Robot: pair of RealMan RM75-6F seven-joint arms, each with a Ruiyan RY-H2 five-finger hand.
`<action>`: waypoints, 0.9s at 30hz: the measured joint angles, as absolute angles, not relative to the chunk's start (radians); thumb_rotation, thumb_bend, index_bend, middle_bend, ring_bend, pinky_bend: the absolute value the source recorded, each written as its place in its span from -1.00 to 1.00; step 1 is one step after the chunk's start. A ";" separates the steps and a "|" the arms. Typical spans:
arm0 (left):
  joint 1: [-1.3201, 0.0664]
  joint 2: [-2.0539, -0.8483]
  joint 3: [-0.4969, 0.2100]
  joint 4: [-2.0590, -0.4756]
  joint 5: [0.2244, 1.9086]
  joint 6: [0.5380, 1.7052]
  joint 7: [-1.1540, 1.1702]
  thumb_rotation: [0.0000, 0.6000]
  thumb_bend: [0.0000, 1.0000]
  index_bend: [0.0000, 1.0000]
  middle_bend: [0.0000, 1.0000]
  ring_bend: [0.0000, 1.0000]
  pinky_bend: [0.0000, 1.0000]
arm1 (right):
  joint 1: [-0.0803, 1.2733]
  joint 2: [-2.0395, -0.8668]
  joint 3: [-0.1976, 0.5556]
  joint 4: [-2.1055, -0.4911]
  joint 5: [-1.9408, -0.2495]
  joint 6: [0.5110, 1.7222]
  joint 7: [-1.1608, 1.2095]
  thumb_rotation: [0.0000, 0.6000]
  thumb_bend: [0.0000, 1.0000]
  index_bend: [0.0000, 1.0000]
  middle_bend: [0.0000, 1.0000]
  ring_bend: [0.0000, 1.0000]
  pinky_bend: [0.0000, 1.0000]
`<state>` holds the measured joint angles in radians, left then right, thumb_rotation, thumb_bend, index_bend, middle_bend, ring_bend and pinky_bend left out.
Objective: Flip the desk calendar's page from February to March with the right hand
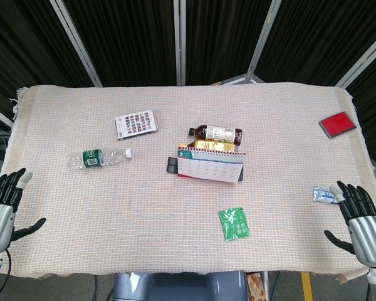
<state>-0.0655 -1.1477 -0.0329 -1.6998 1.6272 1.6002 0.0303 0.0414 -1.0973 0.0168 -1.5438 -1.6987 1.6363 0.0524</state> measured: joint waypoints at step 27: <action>-0.049 -1.111 -0.060 -1.706 1.619 1.657 -0.036 1.00 -0.81 -1.00 -1.00 -1.00 -1.00 | 0.417 -1.225 0.172 -2.029 -1.038 0.824 0.558 1.00 -0.02 -1.00 0.63 0.68 0.55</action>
